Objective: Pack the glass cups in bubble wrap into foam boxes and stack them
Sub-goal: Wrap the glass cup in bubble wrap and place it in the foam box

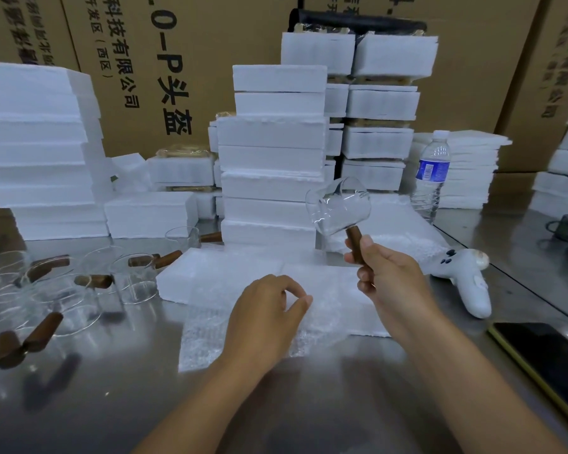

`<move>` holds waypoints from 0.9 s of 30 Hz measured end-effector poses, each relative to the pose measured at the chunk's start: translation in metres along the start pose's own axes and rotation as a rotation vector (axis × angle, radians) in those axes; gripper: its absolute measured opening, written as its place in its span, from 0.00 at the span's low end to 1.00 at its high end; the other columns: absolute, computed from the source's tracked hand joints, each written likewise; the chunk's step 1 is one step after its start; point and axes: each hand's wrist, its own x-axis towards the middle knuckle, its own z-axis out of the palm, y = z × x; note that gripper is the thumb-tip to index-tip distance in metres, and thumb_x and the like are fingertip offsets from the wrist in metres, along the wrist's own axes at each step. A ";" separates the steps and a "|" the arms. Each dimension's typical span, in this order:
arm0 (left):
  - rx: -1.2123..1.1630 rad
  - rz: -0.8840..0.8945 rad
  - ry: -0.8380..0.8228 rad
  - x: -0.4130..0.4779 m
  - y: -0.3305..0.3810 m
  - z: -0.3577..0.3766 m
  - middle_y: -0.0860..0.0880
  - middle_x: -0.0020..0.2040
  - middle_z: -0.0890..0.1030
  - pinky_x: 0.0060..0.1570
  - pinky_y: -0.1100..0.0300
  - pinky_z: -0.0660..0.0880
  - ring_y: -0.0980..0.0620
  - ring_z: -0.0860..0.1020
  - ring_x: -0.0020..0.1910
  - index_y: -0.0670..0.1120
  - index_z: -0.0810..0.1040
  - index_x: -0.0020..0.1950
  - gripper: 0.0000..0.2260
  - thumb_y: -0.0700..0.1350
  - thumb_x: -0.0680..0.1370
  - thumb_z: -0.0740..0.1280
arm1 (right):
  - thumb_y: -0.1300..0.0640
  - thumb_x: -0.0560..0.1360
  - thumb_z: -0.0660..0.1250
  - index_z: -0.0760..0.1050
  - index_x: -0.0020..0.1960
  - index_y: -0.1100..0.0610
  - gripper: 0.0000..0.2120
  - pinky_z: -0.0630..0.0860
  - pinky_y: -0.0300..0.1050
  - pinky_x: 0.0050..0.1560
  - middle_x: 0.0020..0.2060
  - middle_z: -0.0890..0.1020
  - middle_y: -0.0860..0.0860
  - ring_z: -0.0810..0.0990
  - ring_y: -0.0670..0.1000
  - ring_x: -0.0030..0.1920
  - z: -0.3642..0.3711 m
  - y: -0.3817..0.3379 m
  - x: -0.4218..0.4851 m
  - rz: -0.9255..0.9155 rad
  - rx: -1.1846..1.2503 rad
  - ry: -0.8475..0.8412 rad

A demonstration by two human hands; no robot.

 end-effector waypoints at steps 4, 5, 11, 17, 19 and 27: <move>-0.146 -0.081 0.052 0.002 -0.002 -0.005 0.57 0.24 0.73 0.29 0.71 0.68 0.61 0.72 0.27 0.54 0.77 0.36 0.08 0.46 0.75 0.69 | 0.54 0.79 0.61 0.80 0.48 0.57 0.11 0.67 0.34 0.31 0.35 0.80 0.49 0.66 0.44 0.28 -0.001 -0.001 -0.001 0.025 0.034 -0.018; -0.206 -0.106 0.084 0.002 -0.002 -0.006 0.56 0.25 0.74 0.29 0.73 0.67 0.62 0.72 0.27 0.54 0.77 0.36 0.08 0.45 0.75 0.69 | 0.54 0.79 0.60 0.80 0.47 0.56 0.11 0.67 0.34 0.31 0.34 0.80 0.48 0.66 0.44 0.28 -0.002 -0.001 -0.001 0.023 0.037 -0.024; -0.519 -0.248 0.151 0.006 -0.002 -0.016 0.53 0.28 0.78 0.25 0.72 0.66 0.62 0.70 0.23 0.49 0.75 0.39 0.08 0.42 0.78 0.66 | 0.52 0.81 0.57 0.80 0.42 0.52 0.15 0.66 0.38 0.36 0.32 0.78 0.47 0.67 0.44 0.28 -0.002 0.002 0.001 -0.072 -0.066 -0.011; -0.627 -0.242 0.212 0.007 -0.002 -0.018 0.51 0.31 0.77 0.29 0.76 0.68 0.63 0.72 0.27 0.48 0.74 0.40 0.10 0.36 0.79 0.62 | 0.51 0.81 0.57 0.80 0.43 0.61 0.19 0.65 0.47 0.41 0.34 0.76 0.54 0.68 0.48 0.32 -0.007 0.009 0.005 -0.199 -0.331 -0.011; -0.641 -0.224 0.244 0.007 -0.002 -0.018 0.51 0.32 0.77 0.32 0.76 0.68 0.64 0.73 0.28 0.48 0.74 0.40 0.10 0.36 0.79 0.62 | 0.51 0.80 0.57 0.79 0.43 0.64 0.19 0.65 0.46 0.41 0.34 0.77 0.56 0.69 0.49 0.32 -0.008 0.011 0.006 -0.209 -0.385 -0.032; -0.549 -0.051 0.293 0.004 0.000 -0.022 0.61 0.35 0.76 0.40 0.74 0.68 0.63 0.73 0.38 0.54 0.73 0.40 0.10 0.41 0.79 0.64 | 0.50 0.79 0.59 0.75 0.35 0.44 0.15 0.66 0.27 0.32 0.30 0.76 0.41 0.73 0.42 0.33 -0.006 0.010 -0.001 -0.336 -0.735 -0.146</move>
